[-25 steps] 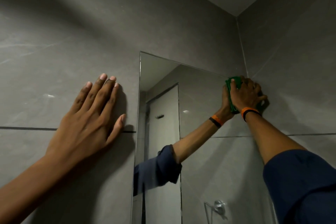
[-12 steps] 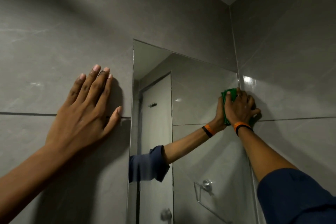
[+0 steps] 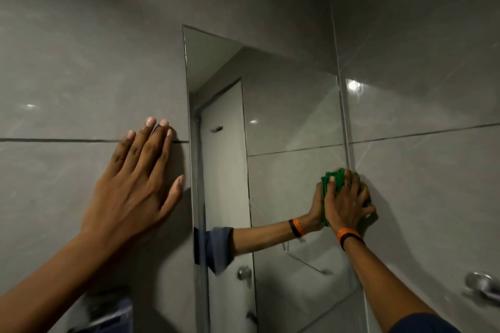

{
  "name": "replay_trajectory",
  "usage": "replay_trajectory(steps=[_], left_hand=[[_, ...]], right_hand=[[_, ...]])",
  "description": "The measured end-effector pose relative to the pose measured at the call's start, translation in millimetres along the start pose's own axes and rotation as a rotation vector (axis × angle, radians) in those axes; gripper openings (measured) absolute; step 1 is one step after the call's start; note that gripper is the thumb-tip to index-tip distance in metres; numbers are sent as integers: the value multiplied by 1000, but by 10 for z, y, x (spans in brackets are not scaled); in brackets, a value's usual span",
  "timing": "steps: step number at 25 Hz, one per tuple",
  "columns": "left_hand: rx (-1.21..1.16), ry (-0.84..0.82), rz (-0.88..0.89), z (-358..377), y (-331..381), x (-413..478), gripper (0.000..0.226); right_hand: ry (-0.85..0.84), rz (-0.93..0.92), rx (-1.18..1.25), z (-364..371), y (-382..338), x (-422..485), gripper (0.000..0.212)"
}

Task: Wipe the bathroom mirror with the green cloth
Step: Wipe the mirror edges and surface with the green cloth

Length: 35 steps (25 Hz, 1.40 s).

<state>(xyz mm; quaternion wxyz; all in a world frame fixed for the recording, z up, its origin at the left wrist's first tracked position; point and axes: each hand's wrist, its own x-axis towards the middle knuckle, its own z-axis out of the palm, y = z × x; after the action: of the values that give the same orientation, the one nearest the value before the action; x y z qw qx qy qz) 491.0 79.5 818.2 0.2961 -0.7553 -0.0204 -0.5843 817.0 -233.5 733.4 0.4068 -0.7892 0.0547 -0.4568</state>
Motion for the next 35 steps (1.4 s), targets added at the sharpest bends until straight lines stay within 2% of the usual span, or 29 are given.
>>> replay_trajectory(steps=[2, 6, 14, 19, 24, 29, 35], left_hand=[[-10, -26, -5, -16, 67, -98, 80], [-34, -51, 12, -12, 171, -262, 79], [-90, -41, 7, 12, 175, -311, 79], [-79, -24, 5, 45, 179, -322, 78], [-70, -32, -1, 58, 185, -316, 78], [-95, -43, -7, 35, 201, -324, 77], [-151, -52, -9, -29, 207, -347, 74]], right_hand=[[-36, 47, -8, 43, 191, -307, 67], [-65, 161, 2, 128, 499, -783, 59], [-109, 386, 43, 254, 866, -1381, 60], [-120, 420, 61, 300, 919, -1676, 61], [-95, 334, 107, 247, 789, -2112, 80], [-107, 133, 77, 266, 572, -2778, 70], [-93, -66, 39, 167, 256, -3422, 71]])
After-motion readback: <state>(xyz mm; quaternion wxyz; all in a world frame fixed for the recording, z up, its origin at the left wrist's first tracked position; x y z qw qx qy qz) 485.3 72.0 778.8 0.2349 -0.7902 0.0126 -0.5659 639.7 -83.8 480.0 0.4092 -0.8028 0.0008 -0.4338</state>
